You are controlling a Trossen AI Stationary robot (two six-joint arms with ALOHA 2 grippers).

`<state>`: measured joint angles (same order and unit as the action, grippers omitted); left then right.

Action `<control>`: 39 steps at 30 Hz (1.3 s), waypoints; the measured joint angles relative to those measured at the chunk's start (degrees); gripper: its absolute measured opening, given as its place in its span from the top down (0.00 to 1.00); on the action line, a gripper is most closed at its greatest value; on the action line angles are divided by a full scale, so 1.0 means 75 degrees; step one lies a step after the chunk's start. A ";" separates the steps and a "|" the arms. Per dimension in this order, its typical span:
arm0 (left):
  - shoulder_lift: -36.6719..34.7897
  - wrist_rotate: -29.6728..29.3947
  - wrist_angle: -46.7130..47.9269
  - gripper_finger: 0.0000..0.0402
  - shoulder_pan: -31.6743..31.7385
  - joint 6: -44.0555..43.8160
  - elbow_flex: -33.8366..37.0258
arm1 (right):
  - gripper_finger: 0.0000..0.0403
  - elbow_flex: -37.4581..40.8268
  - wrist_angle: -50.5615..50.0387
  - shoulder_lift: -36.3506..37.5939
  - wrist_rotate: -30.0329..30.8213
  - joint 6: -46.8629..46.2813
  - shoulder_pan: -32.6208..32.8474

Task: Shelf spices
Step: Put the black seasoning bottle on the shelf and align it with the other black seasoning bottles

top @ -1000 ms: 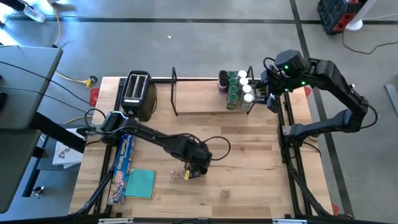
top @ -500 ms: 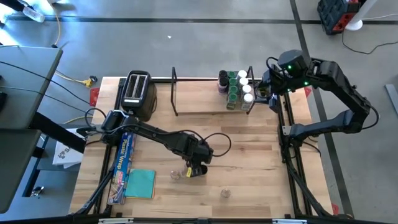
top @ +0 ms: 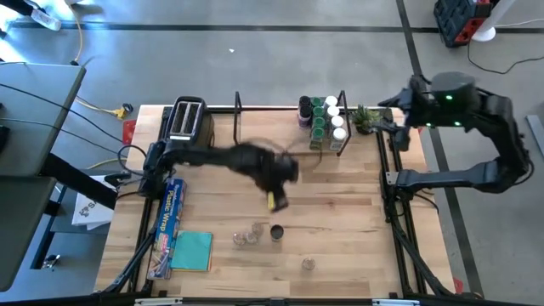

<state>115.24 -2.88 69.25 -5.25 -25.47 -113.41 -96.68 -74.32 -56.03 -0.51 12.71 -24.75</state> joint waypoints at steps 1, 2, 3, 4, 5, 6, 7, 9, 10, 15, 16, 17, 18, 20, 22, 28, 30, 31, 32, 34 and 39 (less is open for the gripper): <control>0.0000 0.0009 -0.0020 0.51 0.0204 0.0062 -0.0243 | 0.28 0.0000 0.0001 0.0103 0.0097 -0.0017 0.0000; 0.0000 0.0002 -0.0068 0.51 0.0439 0.0130 -0.0464 | 0.28 0.0000 0.0008 0.0195 0.0170 -0.0055 -0.0002; -0.0002 -0.0019 -0.0106 0.51 0.0674 0.0209 -0.0653 | 0.28 0.0000 0.0025 0.0271 0.0228 -0.0134 0.0000; -0.0004 -0.0080 -0.0176 0.51 0.0912 0.0280 -0.0812 | 0.28 0.0000 0.0042 0.0342 0.0268 -0.0212 0.0000; -0.0009 -0.0168 -0.0300 0.51 0.1138 0.0354 -0.0925 | 0.28 0.0000 0.0050 0.0406 0.0273 -0.0284 0.0000; -0.0009 -0.0263 -0.0421 0.51 0.1367 0.0433 -0.1020 | 0.28 0.0000 0.0052 0.0463 0.0273 -0.0322 -0.0002; -0.0008 -0.0358 -0.0495 0.51 0.1583 0.0517 -0.1112 | 0.28 0.0000 0.0055 0.0501 0.0273 -0.0373 0.0000; -0.0006 -0.0509 -0.0680 0.51 0.1979 0.0727 -0.1202 | 0.28 0.0000 0.0052 0.0547 0.0273 -0.0510 0.0000; -0.0006 -0.0567 -0.0835 0.51 0.2159 0.0822 -0.1210 | 0.28 0.0000 0.0052 0.0560 0.0273 -0.0563 0.0000; 0.0066 -0.0862 -0.1325 0.51 0.2734 0.1033 -0.1212 | 0.28 0.0000 0.0026 0.0583 0.0273 -0.0868 0.0000; 0.0112 -0.0862 -0.1469 0.51 0.2812 0.1034 -0.1212 | 0.28 0.0000 0.0021 0.0583 0.0273 -0.0901 0.0000; 0.0178 -0.0864 -0.1584 0.51 0.2864 0.1053 -0.1212 | 0.28 0.0000 0.0013 0.0583 0.0271 -0.0914 0.0000; 0.0243 -0.0863 -0.1698 0.51 0.2894 0.1116 -0.1212 | 0.28 0.0000 0.0007 0.0583 0.0273 -0.0918 0.0000; 0.0431 -0.0885 -0.1873 0.51 0.2892 0.1306 -0.1215 | 0.28 0.0000 0.0006 0.0572 0.0272 -0.0921 0.0000; 0.0679 -0.0906 -0.1696 0.51 0.2876 0.1481 -0.1294 | 0.28 0.0000 0.0006 0.0571 0.0273 -0.0921 0.0000; 0.1293 -0.1243 -0.1468 0.51 0.2925 0.1771 -0.1358 | 0.28 0.0000 0.0026 0.0565 0.0273 -0.1348 0.0000; 0.1412 -0.1278 -0.1475 0.51 0.2934 0.1976 -0.1358 | 0.28 0.0000 0.0026 0.0571 0.0276 -0.1541 -0.0002; 0.1470 -0.1281 -0.1489 0.51 0.2934 0.2100 -0.1358 | 0.28 0.0000 0.0021 0.0573 0.0274 -0.1643 0.0000; 0.1514 -0.1286 -0.1502 0.51 0.2943 0.2230 -0.1358 | 0.28 0.0000 0.0017 0.0574 0.0275 -0.1708 -0.0002; 0.1595 -0.1293 -0.1580 0.48 0.2945 0.2426 -0.1358 | 0.28 0.0000 -0.0004 0.0574 0.0274 -0.1801 0.0000; 0.1670 -0.1298 -0.2014 0.43 0.2966 0.2849 -0.1353 | 0.28 0.0000 -0.0006 0.0571 0.0276 -0.2072 0.0000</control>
<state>127.76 -12.62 54.15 16.99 -4.10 -123.56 -96.68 -74.37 -51.75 1.56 -2.83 -24.75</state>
